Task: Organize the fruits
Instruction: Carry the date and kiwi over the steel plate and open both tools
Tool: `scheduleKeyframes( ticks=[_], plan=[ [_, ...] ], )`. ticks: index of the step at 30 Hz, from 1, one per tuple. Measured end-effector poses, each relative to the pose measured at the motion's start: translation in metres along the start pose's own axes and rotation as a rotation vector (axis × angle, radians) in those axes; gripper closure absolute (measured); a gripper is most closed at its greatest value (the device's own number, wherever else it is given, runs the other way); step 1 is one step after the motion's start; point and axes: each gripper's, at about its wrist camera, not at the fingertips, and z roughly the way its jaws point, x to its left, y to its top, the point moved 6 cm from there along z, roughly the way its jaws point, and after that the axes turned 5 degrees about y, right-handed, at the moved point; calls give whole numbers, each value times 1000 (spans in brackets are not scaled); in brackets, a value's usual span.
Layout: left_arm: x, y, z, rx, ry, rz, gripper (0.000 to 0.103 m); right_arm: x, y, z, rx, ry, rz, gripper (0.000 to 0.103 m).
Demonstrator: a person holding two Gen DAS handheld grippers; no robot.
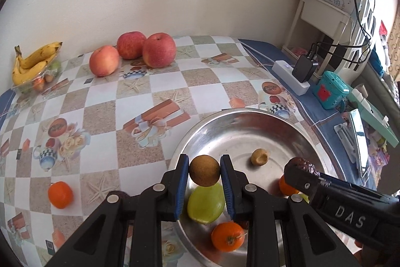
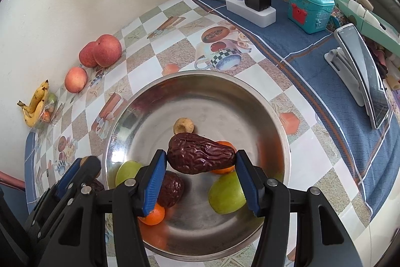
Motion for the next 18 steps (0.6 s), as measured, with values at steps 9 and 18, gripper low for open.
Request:
scheduleKeyframes(
  ticks=[9, 18],
  plan=[
    [-2, -4, 5, 28, -22, 1, 72, 1, 1, 3, 4, -9, -9, 45],
    [5, -7, 2, 36, 9, -2, 72, 1, 0, 4, 9, -8, -13, 44]
  ],
)
